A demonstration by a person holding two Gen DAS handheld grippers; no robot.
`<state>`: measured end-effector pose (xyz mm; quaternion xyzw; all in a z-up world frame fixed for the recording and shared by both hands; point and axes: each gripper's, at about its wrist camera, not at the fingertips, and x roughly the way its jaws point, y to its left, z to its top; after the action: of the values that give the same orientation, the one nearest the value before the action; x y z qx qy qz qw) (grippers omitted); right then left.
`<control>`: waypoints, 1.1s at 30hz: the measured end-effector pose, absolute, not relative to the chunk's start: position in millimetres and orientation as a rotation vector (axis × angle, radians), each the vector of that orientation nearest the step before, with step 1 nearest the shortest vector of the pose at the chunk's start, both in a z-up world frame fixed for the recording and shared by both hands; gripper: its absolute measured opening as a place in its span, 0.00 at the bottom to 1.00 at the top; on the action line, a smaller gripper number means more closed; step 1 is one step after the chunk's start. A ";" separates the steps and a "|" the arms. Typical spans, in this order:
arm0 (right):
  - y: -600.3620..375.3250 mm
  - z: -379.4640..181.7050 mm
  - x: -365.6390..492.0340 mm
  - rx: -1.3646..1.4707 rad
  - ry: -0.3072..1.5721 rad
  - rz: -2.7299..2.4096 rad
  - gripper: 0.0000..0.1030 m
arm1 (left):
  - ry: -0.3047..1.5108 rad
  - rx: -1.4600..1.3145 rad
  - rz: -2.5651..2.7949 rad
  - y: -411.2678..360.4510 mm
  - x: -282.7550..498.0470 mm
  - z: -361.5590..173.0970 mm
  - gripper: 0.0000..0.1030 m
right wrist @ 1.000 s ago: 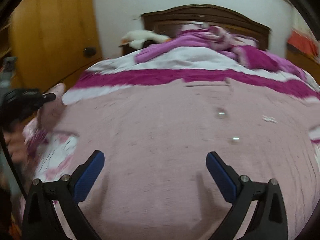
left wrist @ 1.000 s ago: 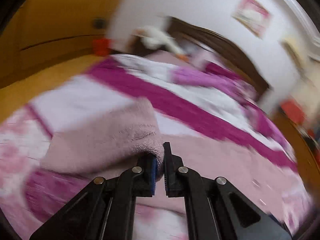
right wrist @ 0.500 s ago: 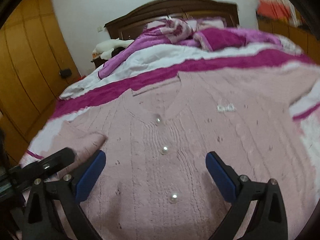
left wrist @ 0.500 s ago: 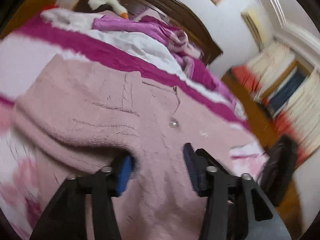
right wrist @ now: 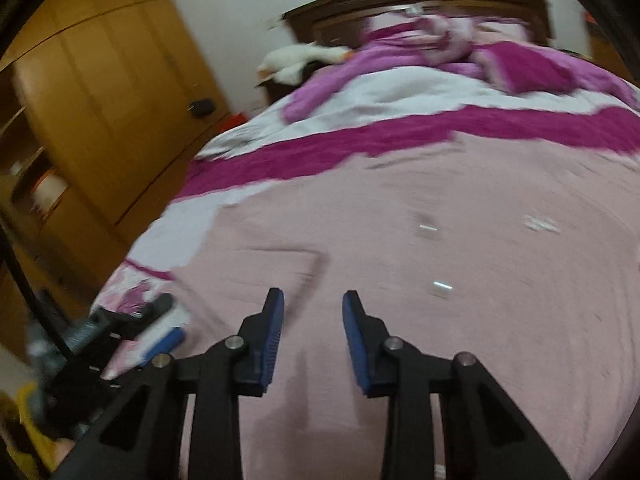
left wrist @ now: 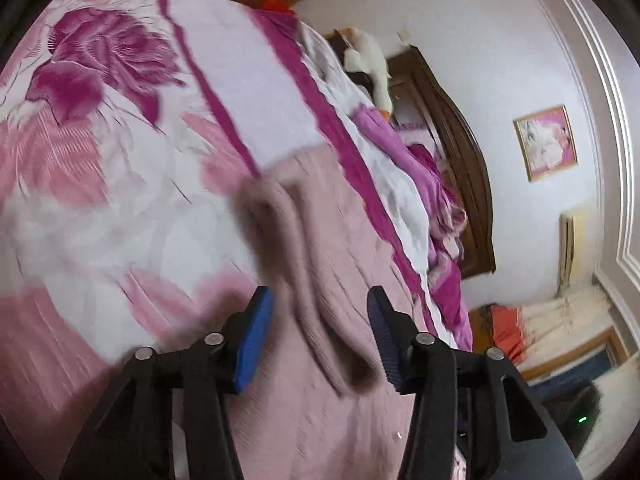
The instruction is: Fold small clothes
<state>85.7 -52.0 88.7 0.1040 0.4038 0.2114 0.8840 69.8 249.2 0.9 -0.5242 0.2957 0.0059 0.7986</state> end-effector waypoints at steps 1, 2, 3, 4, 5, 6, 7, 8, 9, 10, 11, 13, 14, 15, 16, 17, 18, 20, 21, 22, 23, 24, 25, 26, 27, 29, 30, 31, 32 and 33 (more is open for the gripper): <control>-35.2 93.0 91.6 0.214 0.856 0.472 0.32 | 0.673 -1.165 0.030 256.4 76.0 -4.3 0.13; -23.5 96.1 93.9 0.209 0.864 0.497 0.32 | 0.685 -1.196 0.015 261.2 82.8 -6.1 0.13; -5.2 98.6 98.9 0.186 0.873 0.526 0.32 | 0.688 -1.187 -0.001 265.4 89.0 -4.4 0.13; 11.2 100.0 102.8 0.157 0.880 0.546 0.32 | 0.696 -1.154 0.022 268.4 92.5 -0.4 0.13; 33.8 100.6 110.1 0.107 0.902 0.570 0.32 | 0.696 -1.125 0.052 270.9 94.0 3.7 0.13; 49.3 98.8 114.1 0.072 0.929 0.587 0.32 | 0.690 -1.099 0.072 273.2 94.7 7.0 0.13; 66.5 95.0 119.8 0.044 0.971 0.618 0.32 | 0.677 -1.062 0.096 276.1 91.8 11.4 0.13; 79.6 90.9 124.9 0.029 1.007 0.636 0.31 | 0.676 -1.020 0.129 279.6 90.5 15.5 0.13; 87.6 88.6 127.5 0.028 1.026 0.643 0.31 | 0.686 -1.006 0.146 284.1 87.6 15.4 0.13; 95.3 85.9 132.1 0.032 1.051 0.644 0.31 | 0.697 -1.019 0.150 290.2 84.1 15.1 0.13; 102.3 82.9 138.4 0.043 1.082 0.639 0.32 | 0.698 -1.062 0.136 297.1 82.7 11.0 0.13; 115.0 78.3 153.3 0.057 1.144 0.593 0.38 | 0.710 -1.128 0.130 308.6 82.4 2.2 0.12; 122.4 75.1 161.6 0.035 1.175 0.555 0.50 | 0.720 -1.163 0.134 313.9 80.9 -4.3 0.10; 129.9 72.7 166.4 -0.001 1.186 0.527 0.53 | 0.722 -1.190 0.136 319.1 78.5 -8.7 0.10; 135.4 71.4 170.0 -0.036 1.192 0.511 0.53 | 0.723 -1.221 0.135 322.0 78.1 -13.0 0.08; 147.3 68.2 176.0 -0.096 1.218 0.485 0.53 | 0.720 -1.241 0.135 324.0 77.8 -15.2 0.08; 155.3 64.7 179.9 -0.125 1.240 0.468 0.53 | 0.710 -1.254 0.138 324.8 77.3 -16.0 0.08; 169.3 62.6 186.7 -0.165 1.285 0.420 0.53 | 0.689 -1.243 0.160 323.7 77.4 -14.5 0.07; 171.7 60.5 190.3 -0.171 1.300 0.395 0.53 | 0.683 -1.234 0.166 322.5 77.7 -13.4 0.07; 174.5 59.3 190.8 -0.179 1.318 0.372 0.53 | 0.683 -1.227 0.167 322.5 77.8 -13.4 0.07; 177.2 58.6 189.9 -0.194 1.333 0.350 0.53 | 0.687 -1.223 0.166 320.9 78.5 -13.0 0.07; 179.9 58.2 188.3 -0.210 1.336 0.340 0.53 | 0.690 -1.218 0.165 319.6 78.9 -12.6 0.07; 182.6 60.0 186.0 -0.226 1.329 0.336 0.53 | 0.691 -1.216 0.167 318.6 79.6 -12.3 0.07; 185.4 63.6 182.1 -0.250 1.313 0.331 0.53 | 0.690 -1.220 0.169 318.1 81.3 -12.2 0.07; 188.1 65.9 179.6 -0.263 1.302 0.329 0.53 | 0.686 -1.227 0.170 318.3 81.1 -12.1 0.07; 192.0 71.6 172.1 -0.285 1.283 0.348 0.52 | 0.672 -1.260 0.165 318.8 78.7 -13.7 0.07; 195.5 73.2 169.6 -0.290 1.273 0.360 0.52 | 0.663 -1.288 0.155 319.6 76.0 -15.7 0.07; 196.9 75.3 166.7 -0.287 1.261 0.376 0.45 | 0.658 -1.307 0.147 319.8 75.7 -17.1 0.07; 196.5 76.3 165.0 -0.276 1.260 0.398 0.34 | 0.655 -1.325 0.138 319.4 74.4 -18.6 0.07; 195.7 75.4 164.5 -0.261 1.272 0.417 0.29 | 0.655 -1.332 0.134 319.0 73.3 -19.5 0.07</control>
<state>164.5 195.7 75.4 -0.1206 0.5877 0.1926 0.7765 73.3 319.0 -19.5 -0.6060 0.2980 0.0608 0.7350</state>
